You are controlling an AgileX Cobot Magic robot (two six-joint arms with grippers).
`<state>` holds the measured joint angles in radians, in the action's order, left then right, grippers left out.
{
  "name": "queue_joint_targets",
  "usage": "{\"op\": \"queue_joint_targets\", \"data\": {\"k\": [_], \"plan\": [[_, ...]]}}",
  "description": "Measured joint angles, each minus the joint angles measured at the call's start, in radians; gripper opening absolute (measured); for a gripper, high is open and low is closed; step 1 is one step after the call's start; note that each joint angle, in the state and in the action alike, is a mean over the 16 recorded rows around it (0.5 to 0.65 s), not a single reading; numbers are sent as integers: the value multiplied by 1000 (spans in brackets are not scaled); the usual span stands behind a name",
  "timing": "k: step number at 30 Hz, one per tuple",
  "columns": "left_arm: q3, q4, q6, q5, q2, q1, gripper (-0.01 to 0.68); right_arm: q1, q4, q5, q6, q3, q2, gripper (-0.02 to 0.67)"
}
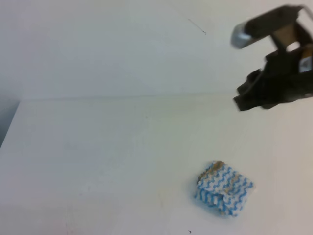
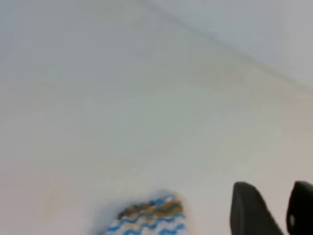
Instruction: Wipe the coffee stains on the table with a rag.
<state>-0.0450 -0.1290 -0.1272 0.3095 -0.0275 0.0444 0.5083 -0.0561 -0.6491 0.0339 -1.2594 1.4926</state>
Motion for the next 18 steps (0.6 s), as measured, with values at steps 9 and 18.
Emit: {"op": "queue_joint_targets", "data": {"k": [9,18], "plan": [[0,0,0,0,0,0,0,0,-272,-193,-196,-4,-383,78],[0,0,0,0,0,0,0,0,-367,-342,-367,95,-652,4]]}}
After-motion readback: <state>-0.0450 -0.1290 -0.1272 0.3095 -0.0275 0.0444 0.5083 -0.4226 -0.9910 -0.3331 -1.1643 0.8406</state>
